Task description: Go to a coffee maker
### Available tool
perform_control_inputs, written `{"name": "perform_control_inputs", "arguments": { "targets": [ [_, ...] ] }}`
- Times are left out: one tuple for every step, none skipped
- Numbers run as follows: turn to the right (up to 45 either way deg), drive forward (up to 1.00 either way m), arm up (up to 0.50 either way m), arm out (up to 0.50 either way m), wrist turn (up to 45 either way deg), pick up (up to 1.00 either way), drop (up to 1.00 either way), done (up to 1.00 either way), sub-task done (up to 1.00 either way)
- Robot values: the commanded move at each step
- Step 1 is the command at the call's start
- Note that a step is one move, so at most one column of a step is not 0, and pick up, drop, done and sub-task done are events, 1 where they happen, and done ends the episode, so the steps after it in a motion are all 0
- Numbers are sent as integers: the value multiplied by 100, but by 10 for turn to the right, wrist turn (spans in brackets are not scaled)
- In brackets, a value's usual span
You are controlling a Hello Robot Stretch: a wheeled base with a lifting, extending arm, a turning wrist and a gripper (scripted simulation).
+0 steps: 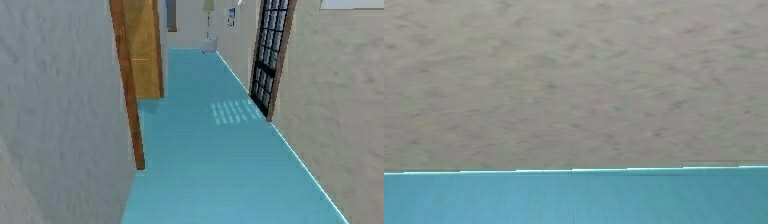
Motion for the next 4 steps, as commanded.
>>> {"name": "perform_control_inputs", "arguments": {
  "targets": [
    [-30, 0, 0, 0, 0, 0, 0, 0, 0],
    [0, 100, 0, 0, 0, 0, 0, 0, 0],
    [0, 85, 0, 0, 0, 0, 0, 0, 0],
    [-420, 0, 0, 0, 0, 0, 0, 0, 0]
  ]
}}
